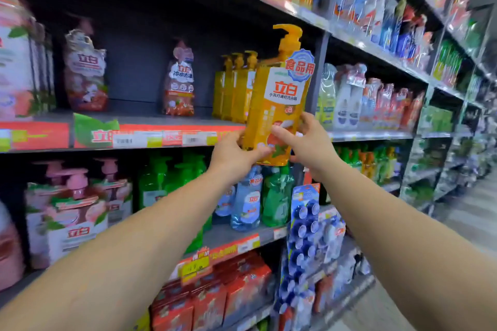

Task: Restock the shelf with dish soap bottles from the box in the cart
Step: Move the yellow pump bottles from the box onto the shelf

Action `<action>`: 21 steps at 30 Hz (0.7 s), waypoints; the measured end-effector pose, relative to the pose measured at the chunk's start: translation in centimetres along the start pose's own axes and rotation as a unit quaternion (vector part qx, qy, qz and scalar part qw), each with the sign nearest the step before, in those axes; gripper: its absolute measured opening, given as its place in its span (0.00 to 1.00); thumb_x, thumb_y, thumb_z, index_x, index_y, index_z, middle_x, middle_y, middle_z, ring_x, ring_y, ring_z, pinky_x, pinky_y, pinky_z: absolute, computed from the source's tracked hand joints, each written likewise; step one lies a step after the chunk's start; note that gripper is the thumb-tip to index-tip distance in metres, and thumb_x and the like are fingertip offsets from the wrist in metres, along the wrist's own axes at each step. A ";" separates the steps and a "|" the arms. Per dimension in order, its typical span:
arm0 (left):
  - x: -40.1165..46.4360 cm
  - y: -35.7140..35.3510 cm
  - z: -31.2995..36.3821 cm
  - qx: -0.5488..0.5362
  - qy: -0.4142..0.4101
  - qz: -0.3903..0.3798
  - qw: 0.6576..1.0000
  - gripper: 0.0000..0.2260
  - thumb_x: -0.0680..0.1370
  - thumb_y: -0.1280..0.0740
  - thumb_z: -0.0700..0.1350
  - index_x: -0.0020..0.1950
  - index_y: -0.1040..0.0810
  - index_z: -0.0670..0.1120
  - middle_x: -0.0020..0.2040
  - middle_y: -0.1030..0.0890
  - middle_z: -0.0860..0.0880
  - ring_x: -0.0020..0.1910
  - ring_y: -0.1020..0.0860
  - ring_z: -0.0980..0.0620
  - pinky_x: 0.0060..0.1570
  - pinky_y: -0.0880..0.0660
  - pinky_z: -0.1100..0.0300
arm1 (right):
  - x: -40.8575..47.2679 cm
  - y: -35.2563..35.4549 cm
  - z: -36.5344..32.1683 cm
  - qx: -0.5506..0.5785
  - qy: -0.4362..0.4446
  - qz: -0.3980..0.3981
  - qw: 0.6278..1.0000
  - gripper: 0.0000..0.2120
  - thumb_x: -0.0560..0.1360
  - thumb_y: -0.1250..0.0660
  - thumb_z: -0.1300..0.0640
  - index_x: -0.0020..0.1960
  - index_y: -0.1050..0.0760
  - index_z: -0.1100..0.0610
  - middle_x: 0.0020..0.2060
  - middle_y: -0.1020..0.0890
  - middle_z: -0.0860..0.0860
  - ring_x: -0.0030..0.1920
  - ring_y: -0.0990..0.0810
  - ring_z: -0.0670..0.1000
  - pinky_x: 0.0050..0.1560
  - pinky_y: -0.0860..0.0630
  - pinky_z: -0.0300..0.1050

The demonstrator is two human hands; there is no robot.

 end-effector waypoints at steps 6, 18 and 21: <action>9.3 -3.7 0.7 0.028 -0.020 -0.007 0.999 0.22 0.70 0.24 0.57 0.59 0.22 0.50 0.45 0.18 0.53 0.45 0.17 0.48 0.49 0.19 0.47 | 8.8 1.4 1.6 -0.004 0.032 -0.022 0.999 0.27 0.72 0.26 0.50 0.67 0.33 0.42 0.53 0.20 0.39 0.51 0.19 0.43 0.41 0.22 0.42; 23.6 -9.3 -1.5 0.274 -0.055 0.031 0.960 0.23 0.69 0.28 0.64 0.57 0.21 0.52 0.50 0.17 0.51 0.50 0.20 0.47 0.49 0.22 0.51 | 24.3 2.9 10.2 0.023 0.053 -0.006 0.998 0.25 0.68 0.23 0.50 0.61 0.29 0.46 0.52 0.17 0.45 0.52 0.17 0.50 0.51 0.18 0.56; 25.4 -11.2 -2.5 0.322 -0.015 0.014 0.947 0.26 0.70 0.28 0.64 0.58 0.22 0.47 0.50 0.21 0.51 0.51 0.23 0.48 0.46 0.26 0.55 | 27.1 3.2 12.8 0.018 0.038 -0.050 0.998 0.27 0.66 0.22 0.50 0.61 0.28 0.46 0.53 0.17 0.45 0.53 0.17 0.51 0.52 0.19 0.58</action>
Point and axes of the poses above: each hand's wrist, its own x-axis towards the middle knuckle, its own y-axis out of the back of the hand, z = x × y, the point moved 3 cm from there along x, towards the middle knuckle
